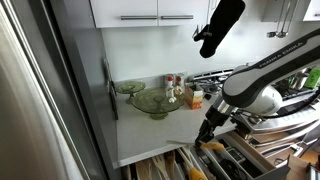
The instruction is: Open the top drawer and put the silicone spatula in it then close it
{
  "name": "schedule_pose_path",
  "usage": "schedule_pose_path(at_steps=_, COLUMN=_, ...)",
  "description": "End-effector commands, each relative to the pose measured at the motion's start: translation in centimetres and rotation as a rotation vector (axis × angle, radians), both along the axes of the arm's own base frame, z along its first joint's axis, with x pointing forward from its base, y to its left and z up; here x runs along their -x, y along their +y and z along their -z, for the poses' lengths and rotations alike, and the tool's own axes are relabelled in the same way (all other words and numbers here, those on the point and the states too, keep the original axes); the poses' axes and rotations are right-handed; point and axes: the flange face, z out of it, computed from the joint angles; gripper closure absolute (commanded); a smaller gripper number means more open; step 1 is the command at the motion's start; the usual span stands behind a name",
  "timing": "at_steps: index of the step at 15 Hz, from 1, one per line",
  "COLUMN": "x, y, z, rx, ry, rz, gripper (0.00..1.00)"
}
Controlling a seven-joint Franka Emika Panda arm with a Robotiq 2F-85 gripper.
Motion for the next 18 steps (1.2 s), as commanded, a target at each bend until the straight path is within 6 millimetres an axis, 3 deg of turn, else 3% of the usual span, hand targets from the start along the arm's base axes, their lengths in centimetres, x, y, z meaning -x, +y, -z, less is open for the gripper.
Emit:
schedule_pose_path(at_steps=1, x=2.7, y=0.9, z=0.8, rx=-0.023, ry=0.069, rz=0.068, gripper=0.95)
schedule_pose_path(at_steps=10, x=5.2, y=1.6, z=4.2, rx=-0.01, ry=0.234, rz=0.284, gripper=0.95)
schedule_pose_path(at_steps=11, x=4.3, y=1.8, z=4.4, rx=-0.016, ry=0.25, rz=0.317, gripper=0.95)
schedule_pose_path(at_steps=18, x=3.5, y=1.0, z=5.9, rx=-0.019, ry=0.248, rz=0.522, gripper=0.95)
